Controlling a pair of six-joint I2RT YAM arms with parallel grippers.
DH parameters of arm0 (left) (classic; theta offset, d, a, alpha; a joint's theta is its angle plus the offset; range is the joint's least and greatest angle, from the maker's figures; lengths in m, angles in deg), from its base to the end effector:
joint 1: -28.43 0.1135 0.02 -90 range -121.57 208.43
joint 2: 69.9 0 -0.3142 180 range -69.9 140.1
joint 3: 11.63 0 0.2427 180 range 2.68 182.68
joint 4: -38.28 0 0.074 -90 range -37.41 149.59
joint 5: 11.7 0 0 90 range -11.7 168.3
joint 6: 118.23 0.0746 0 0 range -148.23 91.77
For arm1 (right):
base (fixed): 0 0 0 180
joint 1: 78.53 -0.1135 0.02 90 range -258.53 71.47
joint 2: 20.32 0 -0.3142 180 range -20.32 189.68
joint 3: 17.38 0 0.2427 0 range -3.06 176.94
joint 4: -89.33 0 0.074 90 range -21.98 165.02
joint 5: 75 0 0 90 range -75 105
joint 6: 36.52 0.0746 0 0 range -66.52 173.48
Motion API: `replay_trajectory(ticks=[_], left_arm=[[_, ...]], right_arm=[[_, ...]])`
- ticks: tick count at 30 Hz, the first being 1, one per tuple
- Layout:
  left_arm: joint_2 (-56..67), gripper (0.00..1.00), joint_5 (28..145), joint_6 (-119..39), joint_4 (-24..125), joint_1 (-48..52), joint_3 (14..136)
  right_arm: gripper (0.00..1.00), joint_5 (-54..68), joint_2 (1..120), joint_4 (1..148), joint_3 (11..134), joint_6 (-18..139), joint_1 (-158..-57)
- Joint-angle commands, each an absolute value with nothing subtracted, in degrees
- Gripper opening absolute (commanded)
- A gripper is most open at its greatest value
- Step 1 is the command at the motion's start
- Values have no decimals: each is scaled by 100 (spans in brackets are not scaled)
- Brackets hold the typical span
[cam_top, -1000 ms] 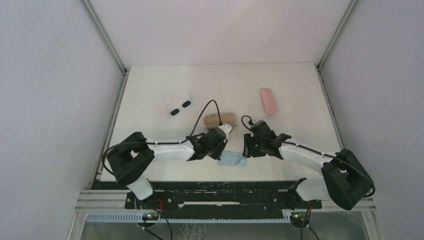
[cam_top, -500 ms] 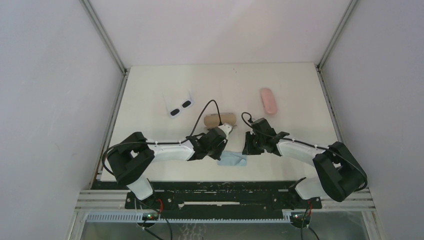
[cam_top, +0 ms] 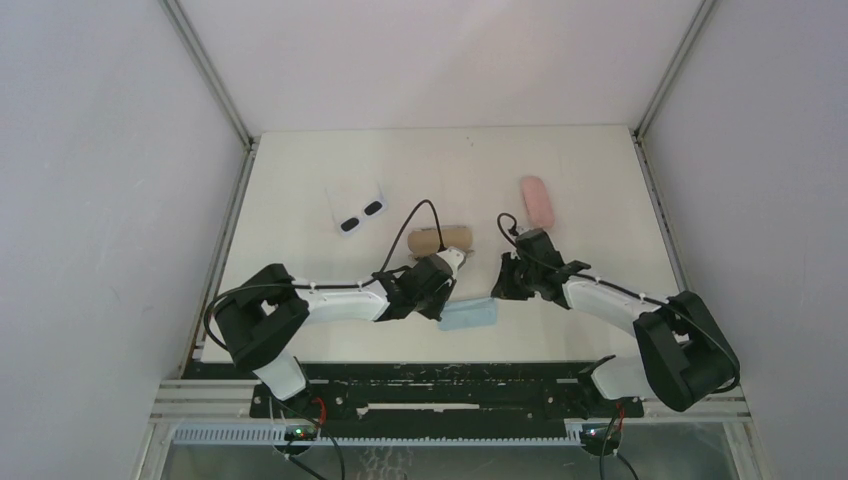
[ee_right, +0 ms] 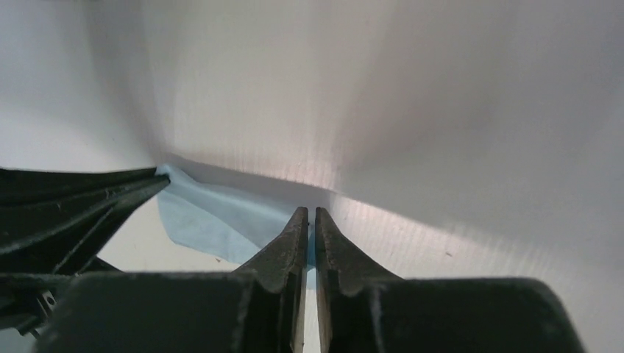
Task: Organize the sunglasses
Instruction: Pick up the glasses cleaning cloth from the center of the board.
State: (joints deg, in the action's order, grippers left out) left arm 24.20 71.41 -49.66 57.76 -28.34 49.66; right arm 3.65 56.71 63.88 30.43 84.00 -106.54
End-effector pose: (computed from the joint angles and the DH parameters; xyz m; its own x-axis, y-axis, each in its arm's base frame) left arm 0.1922 -0.2770 0.1783 -0.6923 0.3948 -0.6041 0.5772 0.8053 -0.1351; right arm 0.2106 0.1287 0.1812 -0.9053 0.0824 -0.4166 -0.1174 0.8942 0.4320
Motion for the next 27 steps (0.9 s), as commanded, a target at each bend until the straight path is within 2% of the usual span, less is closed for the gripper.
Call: replay_trajectory(ticks=[1,7,13,19,27], left_arm=[[2421,0,7229,-4879,5936,-2870,5019],[2442,0,7224,-4880,5935,-2870,5051],[2467,0,7212,-4902,5935,-2865,5120],[2442,0,7142,-4930,5947,-2857,5133],[2397,0,7133,-4915,5954,-2844,5151]], right_arm=[[9,349,5511,6641,3060,8477,-10427],[31,635,5388,6404,3060,8277,-10445],[41,225,5380,6489,3066,7888,-10554],[44,305,5893,6149,3399,7628,-10819],[39,650,6368,5740,3839,7620,-11106]])
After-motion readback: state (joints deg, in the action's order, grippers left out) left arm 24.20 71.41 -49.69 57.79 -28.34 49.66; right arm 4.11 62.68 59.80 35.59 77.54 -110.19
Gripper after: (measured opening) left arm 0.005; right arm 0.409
